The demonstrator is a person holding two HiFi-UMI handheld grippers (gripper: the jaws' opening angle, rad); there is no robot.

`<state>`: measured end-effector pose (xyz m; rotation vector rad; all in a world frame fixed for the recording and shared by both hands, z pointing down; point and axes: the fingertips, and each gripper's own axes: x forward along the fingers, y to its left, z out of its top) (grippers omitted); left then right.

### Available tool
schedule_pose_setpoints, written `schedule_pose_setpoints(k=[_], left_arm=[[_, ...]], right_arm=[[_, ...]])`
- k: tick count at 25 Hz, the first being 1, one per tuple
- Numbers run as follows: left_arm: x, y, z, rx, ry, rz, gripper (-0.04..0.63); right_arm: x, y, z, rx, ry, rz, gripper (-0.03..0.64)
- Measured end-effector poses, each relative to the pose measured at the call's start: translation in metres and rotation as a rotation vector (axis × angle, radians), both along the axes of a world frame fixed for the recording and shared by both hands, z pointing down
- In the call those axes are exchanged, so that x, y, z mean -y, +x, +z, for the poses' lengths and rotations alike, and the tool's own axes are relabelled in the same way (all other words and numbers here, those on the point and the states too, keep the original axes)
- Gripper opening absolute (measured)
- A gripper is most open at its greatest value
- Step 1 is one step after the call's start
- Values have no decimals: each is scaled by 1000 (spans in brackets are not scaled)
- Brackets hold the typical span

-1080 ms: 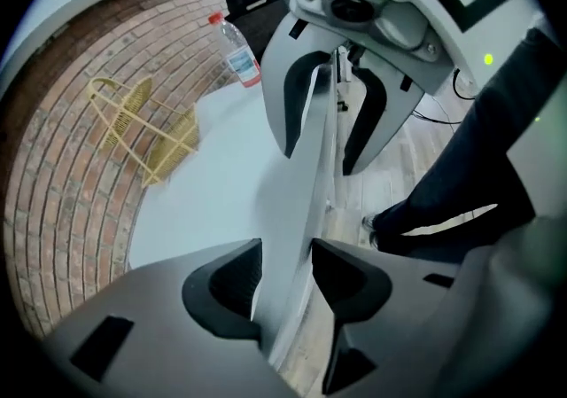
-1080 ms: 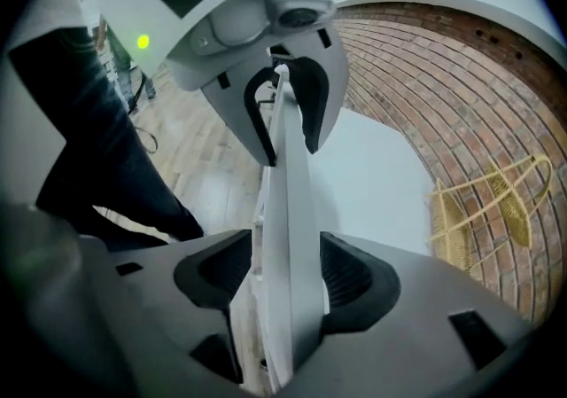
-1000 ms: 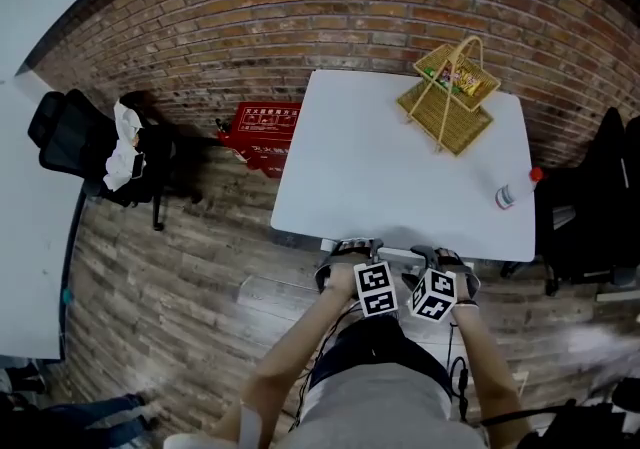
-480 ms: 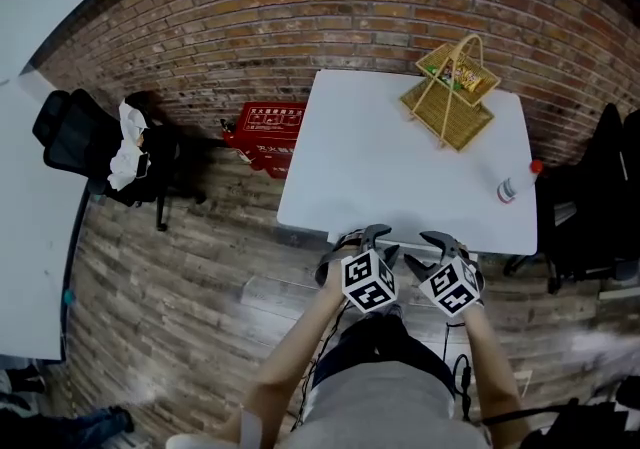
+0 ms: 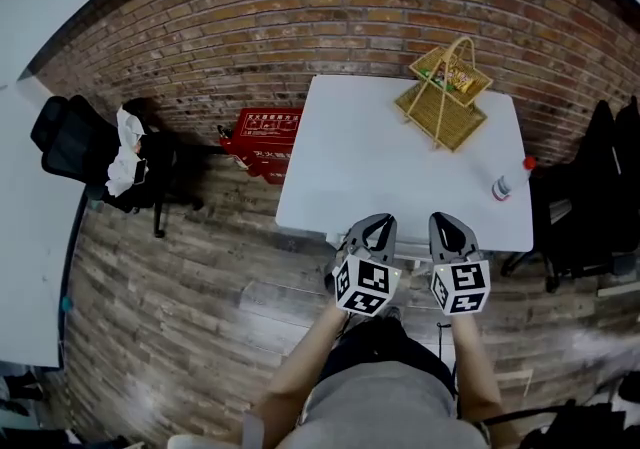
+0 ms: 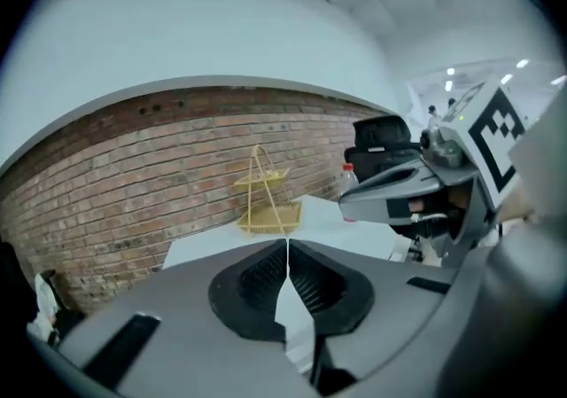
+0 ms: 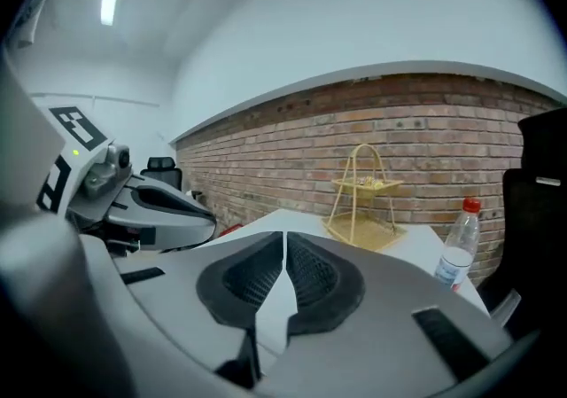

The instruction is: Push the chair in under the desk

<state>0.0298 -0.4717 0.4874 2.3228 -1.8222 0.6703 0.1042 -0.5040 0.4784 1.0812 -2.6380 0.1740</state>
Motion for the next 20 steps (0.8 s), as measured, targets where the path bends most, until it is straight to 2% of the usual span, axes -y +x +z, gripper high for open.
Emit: schedule_pose_setpoints(k=[4, 6, 13, 20], left_arm=[[-1, -2, -8, -192, 29, -83, 20], [-3, -4, -10, -238, 38, -117, 20], [-7, -12, -15, -240, 69, -192, 20], [-8, -12, -14, -245, 64, -204, 20]], right_arm=[[-3, 0, -11, 49, 26, 52, 25], [-6, 1, -13, 62, 29, 80, 23], [-12, 3, -16, 81, 27, 133, 14], [-14, 1, -17, 80, 33, 124, 14]])
